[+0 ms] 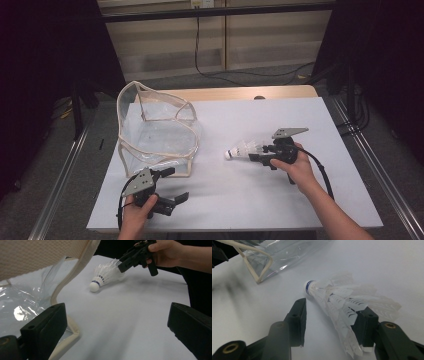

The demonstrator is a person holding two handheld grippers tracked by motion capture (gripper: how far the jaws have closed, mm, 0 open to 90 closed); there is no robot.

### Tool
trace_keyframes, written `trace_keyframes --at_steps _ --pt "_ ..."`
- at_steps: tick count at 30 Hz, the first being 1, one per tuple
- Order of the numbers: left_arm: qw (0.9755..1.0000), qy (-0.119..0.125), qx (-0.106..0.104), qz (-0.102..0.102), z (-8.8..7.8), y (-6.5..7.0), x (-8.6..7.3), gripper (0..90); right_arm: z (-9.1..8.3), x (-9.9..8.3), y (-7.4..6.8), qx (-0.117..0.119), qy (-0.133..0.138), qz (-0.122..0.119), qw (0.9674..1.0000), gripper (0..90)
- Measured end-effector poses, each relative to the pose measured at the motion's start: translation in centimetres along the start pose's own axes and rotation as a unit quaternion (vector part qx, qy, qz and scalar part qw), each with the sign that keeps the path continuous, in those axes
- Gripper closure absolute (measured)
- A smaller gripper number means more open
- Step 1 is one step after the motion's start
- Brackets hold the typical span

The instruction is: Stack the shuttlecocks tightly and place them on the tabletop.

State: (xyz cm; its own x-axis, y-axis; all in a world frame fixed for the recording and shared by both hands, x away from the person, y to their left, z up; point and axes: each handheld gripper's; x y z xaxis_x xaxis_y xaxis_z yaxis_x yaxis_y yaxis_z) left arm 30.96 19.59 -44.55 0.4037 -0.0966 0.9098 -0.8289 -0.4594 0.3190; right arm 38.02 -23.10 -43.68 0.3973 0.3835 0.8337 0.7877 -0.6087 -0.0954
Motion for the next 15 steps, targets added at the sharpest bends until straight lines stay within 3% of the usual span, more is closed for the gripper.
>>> trace_keyframes --at_steps 15 --pt "1.0000 0.001 -0.001 0.000 -0.01 -0.02 0.01 2.8 0.59 0.05 -0.04 -0.002 -0.006 -0.003 1.0000 48.0"
Point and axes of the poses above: each handheld gripper's, and its own axes: z roughly forward along the jaws, x roughly out of its top, y roughly to its right, and after that the axes turned 12 degrees about -z, right-handed
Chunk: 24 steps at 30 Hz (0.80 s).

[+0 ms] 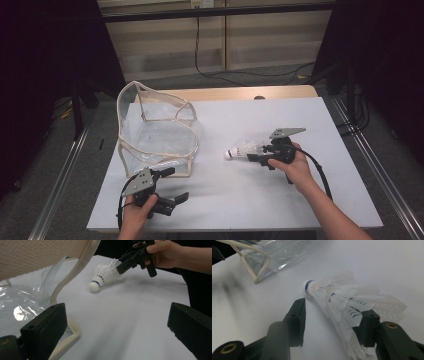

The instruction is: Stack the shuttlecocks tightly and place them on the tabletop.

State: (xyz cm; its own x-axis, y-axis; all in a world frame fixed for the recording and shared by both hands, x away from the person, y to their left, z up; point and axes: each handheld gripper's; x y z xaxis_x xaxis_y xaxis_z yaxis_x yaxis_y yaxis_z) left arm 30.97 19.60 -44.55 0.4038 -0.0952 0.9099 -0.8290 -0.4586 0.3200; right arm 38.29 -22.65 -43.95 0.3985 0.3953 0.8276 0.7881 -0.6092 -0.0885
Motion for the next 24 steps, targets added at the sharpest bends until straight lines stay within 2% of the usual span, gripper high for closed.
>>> trace_keyframes --at_steps 16,24 --pt "1.0000 -0.001 0.001 -0.001 0.0 0.0 0.0 2.8 1.0 -0.1 0.0 -0.006 -0.006 0.001 1.0000 47.4" --pt "1.0000 -0.001 0.000 0.001 0.0 0.0 0.0 2.8 1.7 -0.2 0.0 -0.011 -0.008 -0.001 0.9999 50.7"
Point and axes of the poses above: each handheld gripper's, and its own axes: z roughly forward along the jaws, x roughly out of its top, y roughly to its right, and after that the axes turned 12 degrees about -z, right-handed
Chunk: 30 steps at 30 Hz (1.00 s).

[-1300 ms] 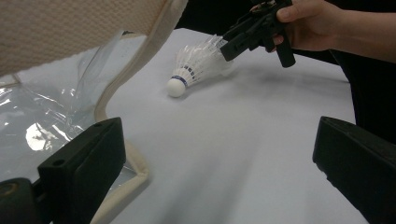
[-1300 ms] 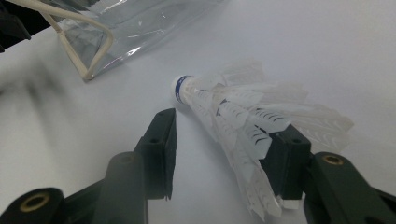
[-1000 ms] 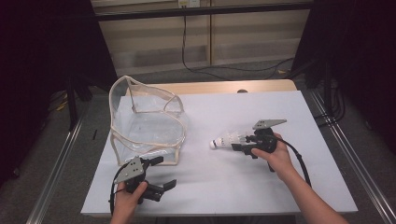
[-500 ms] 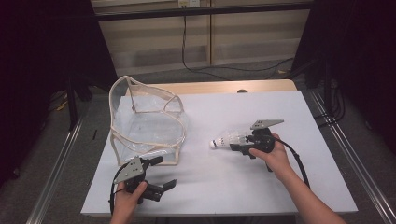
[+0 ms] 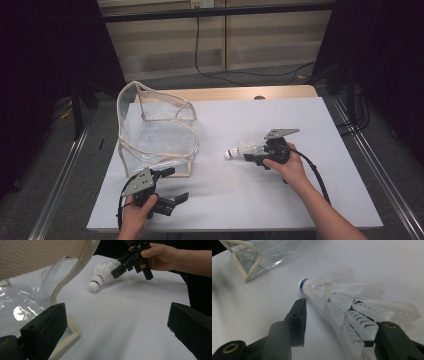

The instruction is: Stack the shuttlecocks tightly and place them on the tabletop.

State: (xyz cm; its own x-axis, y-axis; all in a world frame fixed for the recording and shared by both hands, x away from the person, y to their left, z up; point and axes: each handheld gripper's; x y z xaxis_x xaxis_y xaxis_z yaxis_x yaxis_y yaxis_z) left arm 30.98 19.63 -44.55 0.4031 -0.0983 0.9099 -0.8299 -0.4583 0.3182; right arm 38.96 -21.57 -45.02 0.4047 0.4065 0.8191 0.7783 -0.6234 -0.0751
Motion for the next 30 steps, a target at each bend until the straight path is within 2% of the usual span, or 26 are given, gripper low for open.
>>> trace_keyframes --at_steps 6,20,25,30 --pt "1.0000 0.002 0.000 -0.002 0.00 0.01 0.00 2.8 0.36 -0.02 -0.08 -0.003 -0.001 -0.007 1.0000 54.2" --pt "1.0000 0.002 0.000 -0.001 -0.02 -0.01 0.01 2.8 0.89 -0.01 0.05 -0.014 -0.003 -0.001 0.9999 65.0" --pt "1.0000 0.001 0.000 -0.001 -0.03 -0.04 0.00 2.8 0.98 -0.02 -0.03 -0.009 -0.004 0.002 0.9999 76.4" --pt "1.0000 0.001 0.000 -0.001 -0.04 -0.04 0.01 2.8 0.95 0.00 -0.01 0.001 -0.007 -0.003 1.0000 81.5"
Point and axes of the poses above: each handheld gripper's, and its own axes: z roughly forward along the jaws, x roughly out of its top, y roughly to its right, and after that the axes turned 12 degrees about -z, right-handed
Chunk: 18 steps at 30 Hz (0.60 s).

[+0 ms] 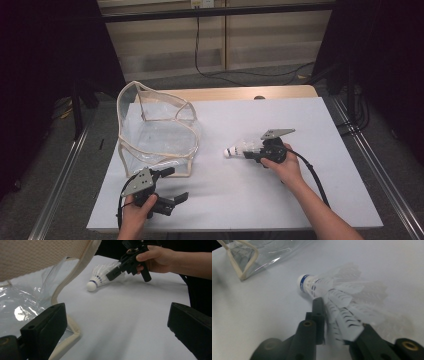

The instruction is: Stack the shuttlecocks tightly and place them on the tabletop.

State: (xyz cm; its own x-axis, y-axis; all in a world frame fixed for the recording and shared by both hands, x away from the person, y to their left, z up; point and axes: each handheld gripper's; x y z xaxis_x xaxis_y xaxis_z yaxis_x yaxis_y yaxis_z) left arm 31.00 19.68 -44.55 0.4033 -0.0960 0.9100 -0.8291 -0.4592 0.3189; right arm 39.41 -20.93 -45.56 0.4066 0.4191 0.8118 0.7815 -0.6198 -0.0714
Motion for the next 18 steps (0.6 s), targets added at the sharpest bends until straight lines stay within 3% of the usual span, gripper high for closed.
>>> trace_keyframes --at_steps 18 --pt "1.0000 0.003 0.000 0.000 -0.04 0.05 0.03 2.8 -0.91 0.26 -0.01 0.005 -0.001 -0.011 0.9999 84.4"
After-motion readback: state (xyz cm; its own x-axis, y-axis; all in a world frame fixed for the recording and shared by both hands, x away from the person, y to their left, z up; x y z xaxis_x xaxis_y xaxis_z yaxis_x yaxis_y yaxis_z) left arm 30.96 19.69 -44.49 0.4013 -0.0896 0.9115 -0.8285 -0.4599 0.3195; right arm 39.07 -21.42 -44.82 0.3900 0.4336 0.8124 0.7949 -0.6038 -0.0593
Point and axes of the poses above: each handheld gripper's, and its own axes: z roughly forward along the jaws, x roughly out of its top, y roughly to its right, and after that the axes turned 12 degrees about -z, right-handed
